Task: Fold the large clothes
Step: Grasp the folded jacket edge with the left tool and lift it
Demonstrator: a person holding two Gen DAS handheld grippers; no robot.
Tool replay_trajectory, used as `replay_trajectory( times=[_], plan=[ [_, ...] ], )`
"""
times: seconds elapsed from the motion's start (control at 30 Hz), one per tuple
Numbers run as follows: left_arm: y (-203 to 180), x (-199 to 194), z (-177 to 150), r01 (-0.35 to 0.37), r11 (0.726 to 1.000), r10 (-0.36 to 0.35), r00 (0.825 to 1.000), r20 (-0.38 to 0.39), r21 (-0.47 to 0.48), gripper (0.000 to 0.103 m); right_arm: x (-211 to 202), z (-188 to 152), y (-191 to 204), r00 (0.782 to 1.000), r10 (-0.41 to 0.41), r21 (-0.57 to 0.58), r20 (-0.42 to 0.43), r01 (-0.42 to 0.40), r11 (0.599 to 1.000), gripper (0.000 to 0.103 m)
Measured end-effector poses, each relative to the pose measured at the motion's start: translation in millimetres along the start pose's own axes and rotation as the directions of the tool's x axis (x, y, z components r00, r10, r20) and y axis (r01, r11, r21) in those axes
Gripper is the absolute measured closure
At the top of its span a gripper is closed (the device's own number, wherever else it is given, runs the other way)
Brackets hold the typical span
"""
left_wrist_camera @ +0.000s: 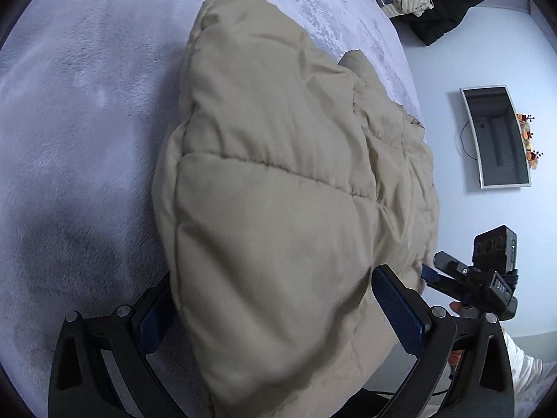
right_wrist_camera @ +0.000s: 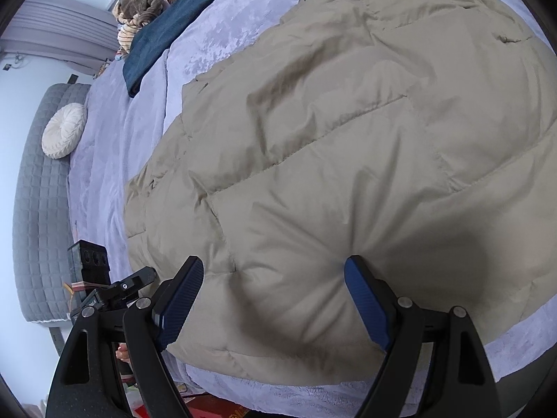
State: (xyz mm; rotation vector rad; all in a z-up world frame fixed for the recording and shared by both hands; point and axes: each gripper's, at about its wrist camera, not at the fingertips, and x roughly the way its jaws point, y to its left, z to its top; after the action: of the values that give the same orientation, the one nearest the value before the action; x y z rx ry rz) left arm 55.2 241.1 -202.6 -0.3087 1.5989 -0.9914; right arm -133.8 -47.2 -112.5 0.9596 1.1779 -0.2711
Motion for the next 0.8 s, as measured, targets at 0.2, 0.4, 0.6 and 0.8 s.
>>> replay_trajectory(
  times=[0.2,0.4,0.6,0.8],
  plan=[
    [-16,29,9,0.09,0.996,-0.088,0.991,-0.103,0.008,0.043,6,1,-5,1.0,-0.006,0.018,-0.002,0.006,1.0,0.017],
    [-46,22,7,0.042,0.995,-0.035,0.996,-0.078,0.09,0.073,-2,4,4,0.999,0.015,-0.019,-0.043,-0.016,1.0,0.0],
    [-76,5,0,-0.011,0.995,0.015,0.999,-0.038,0.097,0.074,-35,19,1,0.999,-0.011,-0.088,0.031,0.013,0.996,0.0],
    [-120,-10,-12,-0.091,0.993,0.09,0.996,0.017,0.076,0.074,-45,51,-14,0.996,0.019,-0.106,0.085,-0.01,0.994,0.054]
  ],
)
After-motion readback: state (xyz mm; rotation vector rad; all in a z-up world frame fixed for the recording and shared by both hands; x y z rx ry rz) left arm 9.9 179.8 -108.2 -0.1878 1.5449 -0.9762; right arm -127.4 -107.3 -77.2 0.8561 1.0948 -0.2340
